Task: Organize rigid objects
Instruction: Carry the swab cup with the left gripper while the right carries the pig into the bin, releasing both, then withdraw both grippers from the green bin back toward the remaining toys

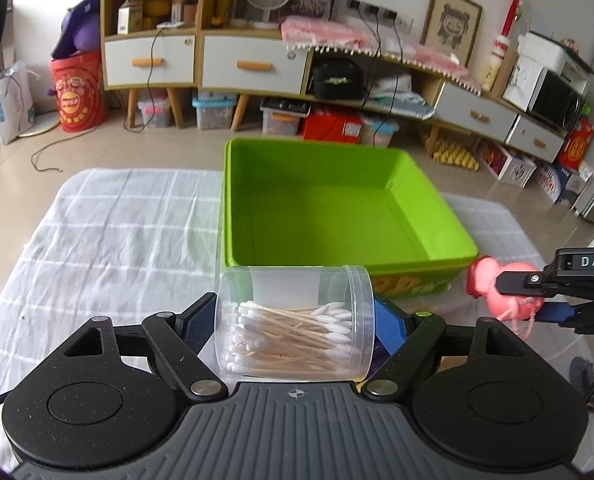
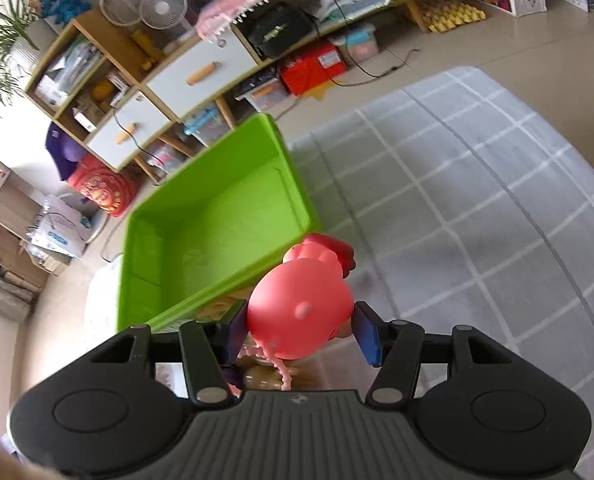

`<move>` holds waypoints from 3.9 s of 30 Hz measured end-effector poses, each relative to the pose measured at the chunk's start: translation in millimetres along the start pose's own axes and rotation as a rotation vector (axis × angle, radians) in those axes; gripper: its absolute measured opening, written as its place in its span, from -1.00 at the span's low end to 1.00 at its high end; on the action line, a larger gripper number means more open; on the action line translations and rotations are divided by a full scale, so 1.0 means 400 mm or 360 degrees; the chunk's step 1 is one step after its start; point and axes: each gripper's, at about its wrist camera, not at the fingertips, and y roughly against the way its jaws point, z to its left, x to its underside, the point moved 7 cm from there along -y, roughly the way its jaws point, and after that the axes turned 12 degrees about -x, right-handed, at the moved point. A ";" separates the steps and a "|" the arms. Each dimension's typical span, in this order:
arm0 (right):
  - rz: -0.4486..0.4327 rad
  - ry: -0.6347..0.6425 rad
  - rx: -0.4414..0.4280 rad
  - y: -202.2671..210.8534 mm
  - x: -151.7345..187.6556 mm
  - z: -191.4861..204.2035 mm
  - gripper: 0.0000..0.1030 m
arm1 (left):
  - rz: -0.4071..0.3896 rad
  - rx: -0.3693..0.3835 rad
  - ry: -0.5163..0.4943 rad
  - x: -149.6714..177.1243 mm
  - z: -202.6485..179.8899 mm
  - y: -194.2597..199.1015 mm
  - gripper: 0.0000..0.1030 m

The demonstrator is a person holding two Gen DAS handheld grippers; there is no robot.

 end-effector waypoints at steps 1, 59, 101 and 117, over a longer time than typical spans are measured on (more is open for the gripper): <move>-0.0010 0.0005 -0.0017 0.003 -0.003 0.010 -0.17 | -0.0017 0.0008 0.0009 -0.006 -0.002 0.007 0.59; -0.0145 0.0392 -0.0132 -0.123 -0.091 0.143 0.35 | -0.0201 -0.0026 0.0018 -0.099 -0.054 -0.105 0.96; -0.0201 0.0672 -0.0009 0.055 0.094 0.164 0.55 | -0.0039 -0.0105 -0.0135 0.101 0.125 0.056 0.96; -0.0073 0.0987 -0.0097 0.035 0.250 0.173 0.69 | -0.0029 0.0211 -0.0234 0.185 0.119 0.099 0.96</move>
